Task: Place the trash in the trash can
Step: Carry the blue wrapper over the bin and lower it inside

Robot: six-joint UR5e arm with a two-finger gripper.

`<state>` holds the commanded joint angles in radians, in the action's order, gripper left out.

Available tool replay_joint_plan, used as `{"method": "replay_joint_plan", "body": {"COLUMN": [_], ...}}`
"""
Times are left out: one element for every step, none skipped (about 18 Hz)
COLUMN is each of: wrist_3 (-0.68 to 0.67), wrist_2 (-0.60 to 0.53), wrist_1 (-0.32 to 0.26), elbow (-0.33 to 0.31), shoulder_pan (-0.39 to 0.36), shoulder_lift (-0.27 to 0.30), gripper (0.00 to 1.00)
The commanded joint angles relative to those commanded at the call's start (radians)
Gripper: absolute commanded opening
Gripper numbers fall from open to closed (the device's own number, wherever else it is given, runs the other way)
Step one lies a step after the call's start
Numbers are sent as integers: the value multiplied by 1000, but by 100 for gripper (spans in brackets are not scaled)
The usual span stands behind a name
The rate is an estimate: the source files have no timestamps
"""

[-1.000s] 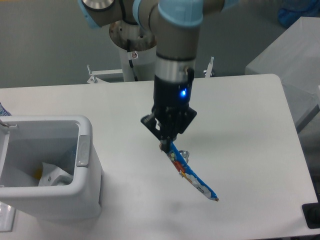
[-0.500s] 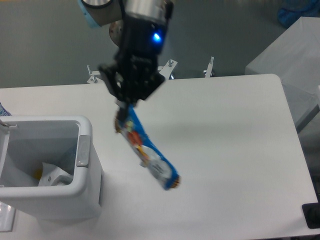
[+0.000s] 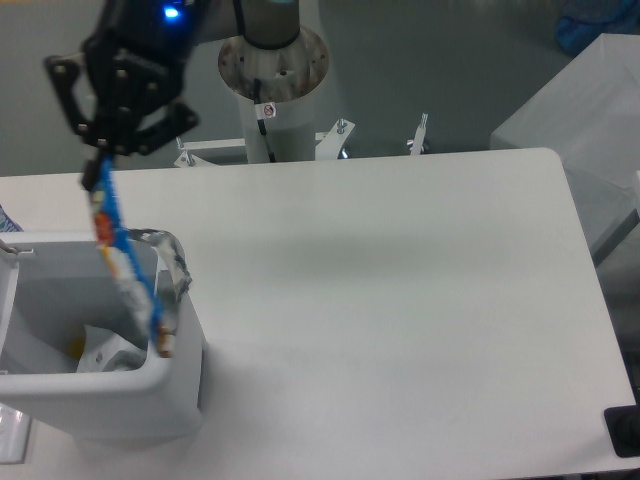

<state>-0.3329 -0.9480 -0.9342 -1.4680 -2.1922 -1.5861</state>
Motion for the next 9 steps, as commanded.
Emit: {"method": "replay_joint_plan", "body": {"wrist_3": [-2, 1, 5, 8, 8, 9, 9, 9, 14], "wrist_2": [0, 0, 0, 0, 0, -3, -5, -6, -9], "wrist_1": [0, 2, 2, 3, 5, 5, 5, 6, 8], "elbow": [-11, -26, -41, -55, -67, -77, -89, -109, -127], "shoulder_pan": [3, 12, 18, 22, 26, 31, 32, 34, 34], "shoulder_lift": [0, 2, 5, 6, 8, 6, 6, 8, 9], "gripper": [0, 0, 0, 0, 0, 0, 0, 0, 0]}}
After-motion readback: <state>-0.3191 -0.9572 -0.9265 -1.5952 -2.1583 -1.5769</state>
